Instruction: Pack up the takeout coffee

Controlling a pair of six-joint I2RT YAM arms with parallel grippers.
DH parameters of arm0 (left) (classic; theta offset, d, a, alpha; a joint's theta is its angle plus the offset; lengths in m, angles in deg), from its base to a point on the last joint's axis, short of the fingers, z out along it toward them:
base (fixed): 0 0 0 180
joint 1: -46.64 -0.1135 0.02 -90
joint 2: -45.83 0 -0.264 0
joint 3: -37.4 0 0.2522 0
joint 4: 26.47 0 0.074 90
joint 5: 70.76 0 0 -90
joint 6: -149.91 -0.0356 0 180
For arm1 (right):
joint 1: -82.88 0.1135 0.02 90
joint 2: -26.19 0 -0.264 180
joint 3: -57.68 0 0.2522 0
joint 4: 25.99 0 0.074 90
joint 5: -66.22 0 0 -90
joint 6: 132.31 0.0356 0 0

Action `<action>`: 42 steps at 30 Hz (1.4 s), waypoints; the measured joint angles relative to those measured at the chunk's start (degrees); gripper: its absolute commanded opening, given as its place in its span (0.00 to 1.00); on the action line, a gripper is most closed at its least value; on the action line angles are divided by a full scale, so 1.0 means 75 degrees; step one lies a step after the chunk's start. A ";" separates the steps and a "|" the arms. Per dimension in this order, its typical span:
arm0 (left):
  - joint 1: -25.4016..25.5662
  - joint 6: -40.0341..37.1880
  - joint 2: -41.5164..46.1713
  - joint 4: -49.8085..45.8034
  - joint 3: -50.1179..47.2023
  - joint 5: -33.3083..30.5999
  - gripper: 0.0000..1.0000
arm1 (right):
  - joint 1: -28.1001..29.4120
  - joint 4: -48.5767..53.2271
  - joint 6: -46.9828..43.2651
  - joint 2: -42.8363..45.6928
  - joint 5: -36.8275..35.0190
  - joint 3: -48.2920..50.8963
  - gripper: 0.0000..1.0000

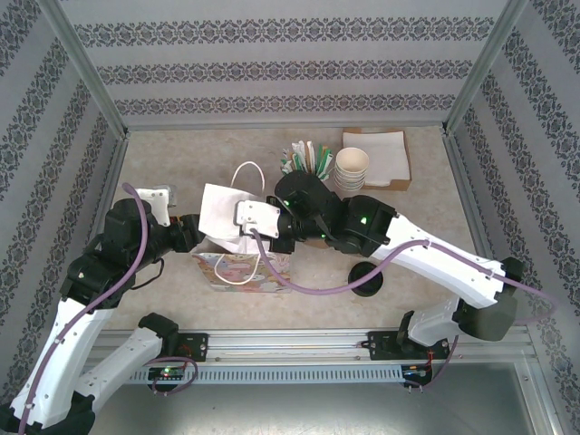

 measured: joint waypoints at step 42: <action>0.0000 0.0000 -0.0017 0.0000 0.0000 -0.0055 0.52 | -0.0772 0.1807 0.0583 -0.2672 0.1682 -0.2203 0.00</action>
